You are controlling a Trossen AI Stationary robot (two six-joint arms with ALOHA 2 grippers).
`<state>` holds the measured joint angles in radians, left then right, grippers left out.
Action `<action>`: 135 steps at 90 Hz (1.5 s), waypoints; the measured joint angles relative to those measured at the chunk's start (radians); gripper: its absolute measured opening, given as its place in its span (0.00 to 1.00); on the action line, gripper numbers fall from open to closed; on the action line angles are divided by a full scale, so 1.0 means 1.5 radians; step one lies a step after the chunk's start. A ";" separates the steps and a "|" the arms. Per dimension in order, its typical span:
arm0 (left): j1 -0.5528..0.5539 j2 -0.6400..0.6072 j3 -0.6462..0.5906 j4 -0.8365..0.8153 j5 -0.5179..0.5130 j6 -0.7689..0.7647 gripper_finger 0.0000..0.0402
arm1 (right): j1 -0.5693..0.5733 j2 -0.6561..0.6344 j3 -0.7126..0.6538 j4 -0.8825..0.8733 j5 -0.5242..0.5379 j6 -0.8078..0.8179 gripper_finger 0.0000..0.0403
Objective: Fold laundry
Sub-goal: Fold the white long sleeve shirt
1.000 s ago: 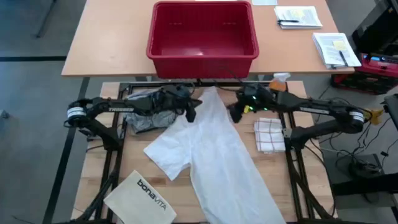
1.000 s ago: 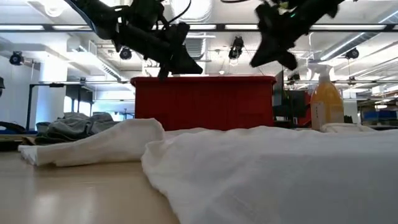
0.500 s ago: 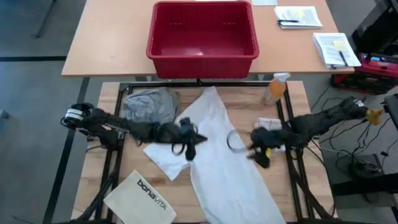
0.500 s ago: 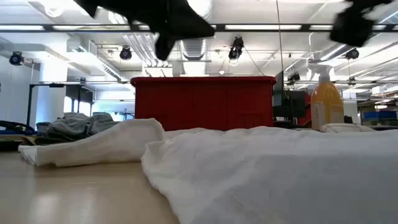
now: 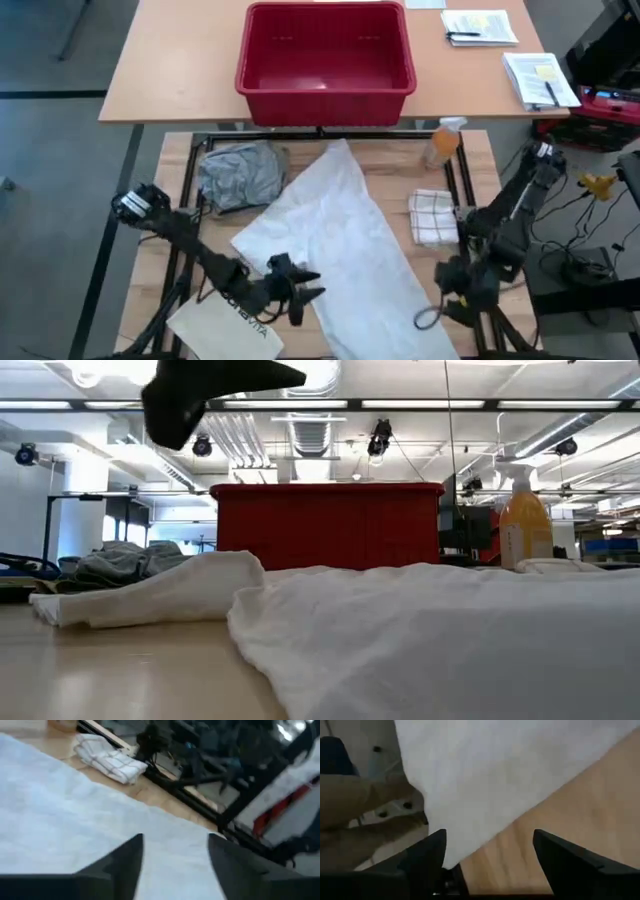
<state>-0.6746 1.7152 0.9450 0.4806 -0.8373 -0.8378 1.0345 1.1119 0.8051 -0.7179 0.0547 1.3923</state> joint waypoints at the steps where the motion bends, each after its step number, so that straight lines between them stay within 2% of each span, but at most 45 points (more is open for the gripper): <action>1: -0.002 0.003 0.003 0.000 -0.006 -0.007 0.58 | 0.004 0.003 0.000 0.002 0.002 0.005 0.68; 14: -0.020 0.026 0.020 -0.020 -0.052 -0.094 0.80 | 0.028 0.043 0.000 0.050 0.022 0.021 0.63; 27: -0.021 0.027 0.024 -0.098 -0.070 -0.194 0.85 | 0.027 0.077 0.000 0.084 0.055 0.021 0.58; 33: -0.021 0.027 0.024 -0.110 -0.056 -0.223 0.84 | 0.030 0.089 0.001 0.085 0.056 0.028 0.56; 40: -0.021 0.026 0.024 -0.127 -0.008 -0.243 0.81 | 0.049 0.096 0.001 0.099 0.074 0.024 0.54; 57: -0.034 0.023 0.024 -0.228 0.056 -0.300 0.77 | 0.062 0.102 0.002 0.101 0.120 0.048 0.53; 65: -0.037 0.001 0.023 -0.367 0.117 -0.389 0.77 | 0.057 0.102 0.002 0.108 0.120 0.038 0.53; 84: -0.040 -0.081 0.023 -0.615 0.161 -0.525 0.77 | 0.045 0.102 0.002 0.134 0.117 0.007 0.54; 94: -0.037 -0.130 0.023 -0.743 0.198 -0.675 0.77 | 0.045 0.102 0.002 0.135 0.116 0.004 0.53; 104: -0.042 -0.162 0.023 -0.866 0.206 -0.831 0.77 | 0.043 0.102 0.002 0.135 0.118 -0.002 0.51; 108: -0.041 -0.177 0.023 -0.909 0.222 -0.867 0.77 | 0.043 0.103 0.002 0.134 0.119 -0.004 0.50; 123: 0.003 -0.221 0.023 -1.017 0.262 -0.873 0.69 | 0.040 0.103 0.002 0.136 0.123 -0.019 0.50; 135: 0.032 -0.238 0.015 -1.100 0.335 -0.850 0.58 | 0.039 0.103 0.002 0.139 0.123 -0.020 0.49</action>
<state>-0.6270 1.3576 0.9679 -1.1694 -0.3343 -2.1135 1.0924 1.2661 0.8085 -0.5092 0.2390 1.3618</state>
